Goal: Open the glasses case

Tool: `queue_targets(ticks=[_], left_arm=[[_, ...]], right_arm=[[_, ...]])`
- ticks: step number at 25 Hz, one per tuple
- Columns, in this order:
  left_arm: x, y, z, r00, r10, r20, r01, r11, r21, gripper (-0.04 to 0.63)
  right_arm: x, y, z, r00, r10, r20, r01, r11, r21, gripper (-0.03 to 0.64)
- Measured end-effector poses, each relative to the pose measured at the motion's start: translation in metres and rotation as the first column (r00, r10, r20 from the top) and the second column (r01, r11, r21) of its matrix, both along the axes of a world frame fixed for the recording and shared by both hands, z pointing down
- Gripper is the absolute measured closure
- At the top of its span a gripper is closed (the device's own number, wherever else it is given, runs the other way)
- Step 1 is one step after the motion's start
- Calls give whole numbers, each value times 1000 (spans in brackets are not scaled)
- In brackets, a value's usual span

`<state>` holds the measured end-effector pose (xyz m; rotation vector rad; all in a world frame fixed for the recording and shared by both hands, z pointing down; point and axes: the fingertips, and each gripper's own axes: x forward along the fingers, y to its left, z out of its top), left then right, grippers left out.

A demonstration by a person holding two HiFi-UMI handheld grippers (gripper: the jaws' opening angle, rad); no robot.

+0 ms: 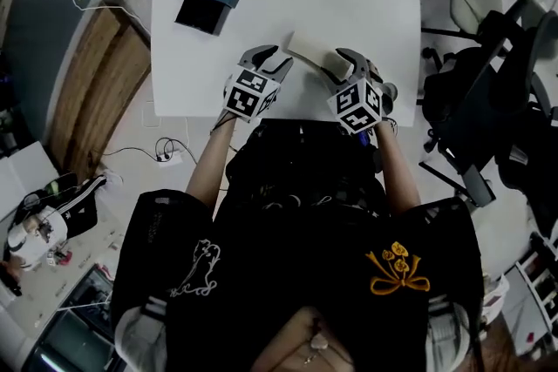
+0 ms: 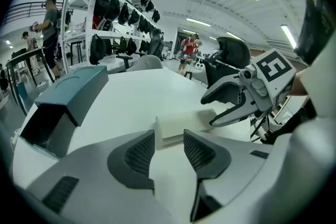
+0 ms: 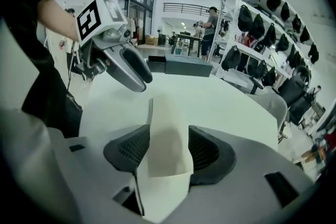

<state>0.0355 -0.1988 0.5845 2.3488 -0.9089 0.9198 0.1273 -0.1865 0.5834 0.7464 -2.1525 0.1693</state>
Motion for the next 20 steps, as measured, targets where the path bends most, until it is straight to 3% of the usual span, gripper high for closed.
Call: queue_targets(ticks=[5,9,15,17,20], left_arm=[[-3,-3,18,998,56,32,-55,998,-33,416],[4,-5,26,986,147,84,-144,989,-35,414],[18,-5,47,916,335,220,-342,940,-4,416],[21,-5,50,911,350,218,-357,934,-5,416],[23,-5,51,923,334,191,-339,941,-7,416]], right_arm=[[-5,4,15,986,-79,-148,87,995,43,364],[1,10,26,969,-102,-225,116,992,52,364],[2,8,23,977,-75,-202,89,994,61,373],[2,8,24,977,-77,-198,89,995,51,373],[6,7,22,981,-67,-184,75,997,34,379]])
